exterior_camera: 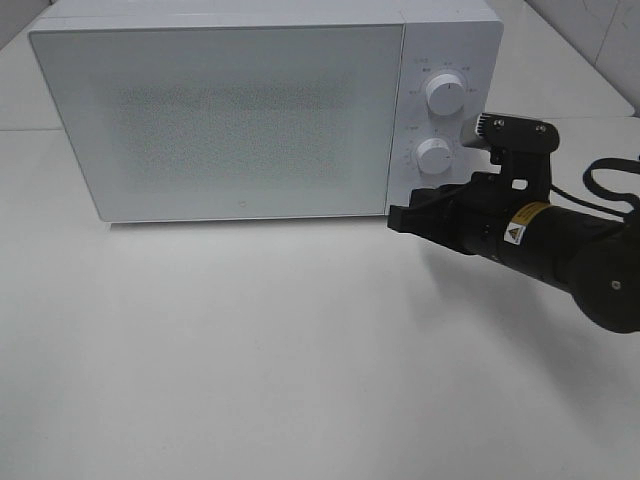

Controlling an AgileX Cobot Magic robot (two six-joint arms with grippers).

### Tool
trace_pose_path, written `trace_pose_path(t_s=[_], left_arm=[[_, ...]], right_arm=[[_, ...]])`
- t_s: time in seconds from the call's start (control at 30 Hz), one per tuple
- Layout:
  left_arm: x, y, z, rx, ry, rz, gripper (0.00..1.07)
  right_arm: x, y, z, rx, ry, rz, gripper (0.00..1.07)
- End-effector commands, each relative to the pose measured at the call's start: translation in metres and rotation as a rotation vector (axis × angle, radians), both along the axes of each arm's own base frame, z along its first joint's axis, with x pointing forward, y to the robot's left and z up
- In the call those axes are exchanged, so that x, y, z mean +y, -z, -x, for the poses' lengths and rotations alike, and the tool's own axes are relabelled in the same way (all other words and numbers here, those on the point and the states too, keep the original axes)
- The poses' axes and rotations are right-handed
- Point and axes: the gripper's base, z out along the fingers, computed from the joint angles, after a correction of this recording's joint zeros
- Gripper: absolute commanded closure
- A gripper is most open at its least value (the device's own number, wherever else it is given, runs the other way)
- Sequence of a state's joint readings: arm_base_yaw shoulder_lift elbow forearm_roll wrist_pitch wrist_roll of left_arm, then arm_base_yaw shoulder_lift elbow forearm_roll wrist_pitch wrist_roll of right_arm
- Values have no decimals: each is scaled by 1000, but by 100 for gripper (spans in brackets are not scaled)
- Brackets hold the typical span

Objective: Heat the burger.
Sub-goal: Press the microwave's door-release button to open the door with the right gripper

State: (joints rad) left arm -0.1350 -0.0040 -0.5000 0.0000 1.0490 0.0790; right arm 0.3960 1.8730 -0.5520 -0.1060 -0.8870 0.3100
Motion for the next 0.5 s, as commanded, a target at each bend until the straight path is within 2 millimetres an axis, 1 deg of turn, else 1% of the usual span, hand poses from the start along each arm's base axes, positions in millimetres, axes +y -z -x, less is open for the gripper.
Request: trace_pose_path(t_s=[0.03,0.07,0.1,0.13,0.17,0.2,0.23,0.27,0.33,0.37,0.4,0.47,0.5], left_arm=[[0,0,2,-31,1,9,106],[0,0,2,-31,1,9,106],[0,0,2,-31,1,9,106],[0,0,2,-31,1,9,106],[0,0,2,-31,1,9,106],[0,0,2,-31,1,9,106],[0,0,2,-31,1,9,106],[0,0,2,-31,1,9,106],[0,0,2,-31,1,9,106],[0,0,2,-31,1,9,106],[0,0,2,-31,1,9,106],[0,0,2,-31,1,9,106],[0,0,2,-31,1,9,106]], right_arm=[[7,4,-9,39,51,-85,107],[7,6,-13,69,104,-156,107],[7,6,-13,69,104,-156,107],[5,7,-16,107,189,-251,107],[3,7,-17,123,243,-307,107],[3,7,-17,123,243,-307,107],[0,8,-19,148,338,-408,107],[0,8,-19,148,338,-408,107],[-6,8,-21,181,468,-534,107],[-6,8,-21,181,468,-534,107],[-10,8,-22,189,538,-597,107],[-12,8,-22,190,569,-626,107],[-14,8,-23,189,612,-666,107]])
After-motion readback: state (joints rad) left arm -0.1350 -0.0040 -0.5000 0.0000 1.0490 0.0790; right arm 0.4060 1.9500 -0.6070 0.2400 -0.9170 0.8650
